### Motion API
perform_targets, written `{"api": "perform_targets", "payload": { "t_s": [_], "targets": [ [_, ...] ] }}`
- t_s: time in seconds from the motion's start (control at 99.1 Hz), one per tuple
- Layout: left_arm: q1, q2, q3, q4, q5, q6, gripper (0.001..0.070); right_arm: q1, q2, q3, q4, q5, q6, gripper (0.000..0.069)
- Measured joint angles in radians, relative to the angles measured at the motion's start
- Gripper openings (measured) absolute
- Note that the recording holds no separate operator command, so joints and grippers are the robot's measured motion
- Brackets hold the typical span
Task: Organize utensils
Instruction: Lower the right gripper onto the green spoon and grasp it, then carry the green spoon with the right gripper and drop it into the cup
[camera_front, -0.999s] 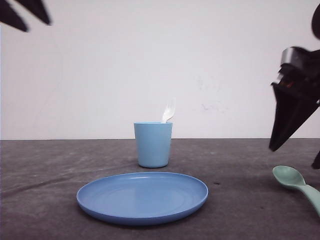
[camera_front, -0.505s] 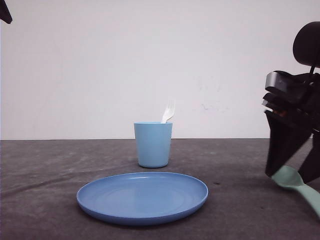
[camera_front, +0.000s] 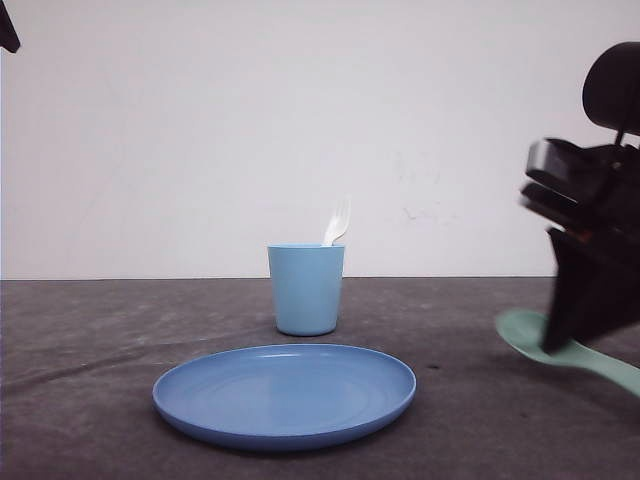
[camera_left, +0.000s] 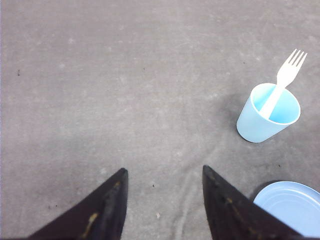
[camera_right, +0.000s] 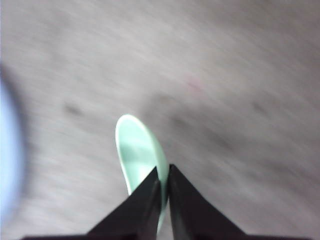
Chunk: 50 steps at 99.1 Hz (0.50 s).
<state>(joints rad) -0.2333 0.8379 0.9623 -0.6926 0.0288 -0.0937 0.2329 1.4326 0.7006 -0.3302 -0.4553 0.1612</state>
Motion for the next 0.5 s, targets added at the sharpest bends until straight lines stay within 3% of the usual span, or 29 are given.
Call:
{"api": "perform_targets", "payload": {
  "t_s": [0.111, 0.212, 0.363, 0.505],
  "targets": [
    [0.000, 0.000, 0.000, 0.000, 0.000, 0.000, 0.0280, 0.018, 0.000, 0.028, 0.087, -0.122, 0.042, 0.0019],
    [0.000, 0.000, 0.000, 0.000, 0.000, 0.000, 0.0280, 0.050, 0.000, 0.096, 0.191, -0.163, 0.089, 0.0019],
    [0.000, 0.000, 0.000, 0.000, 0.000, 0.000, 0.0280, 0.108, 0.000, 0.184, 0.375, -0.145, 0.143, 0.0019],
    [0.000, 0.000, 0.000, 0.000, 0.000, 0.000, 0.0280, 0.167, 0.000, 0.196, 0.562, -0.011, 0.158, 0.0019]
  ]
}}
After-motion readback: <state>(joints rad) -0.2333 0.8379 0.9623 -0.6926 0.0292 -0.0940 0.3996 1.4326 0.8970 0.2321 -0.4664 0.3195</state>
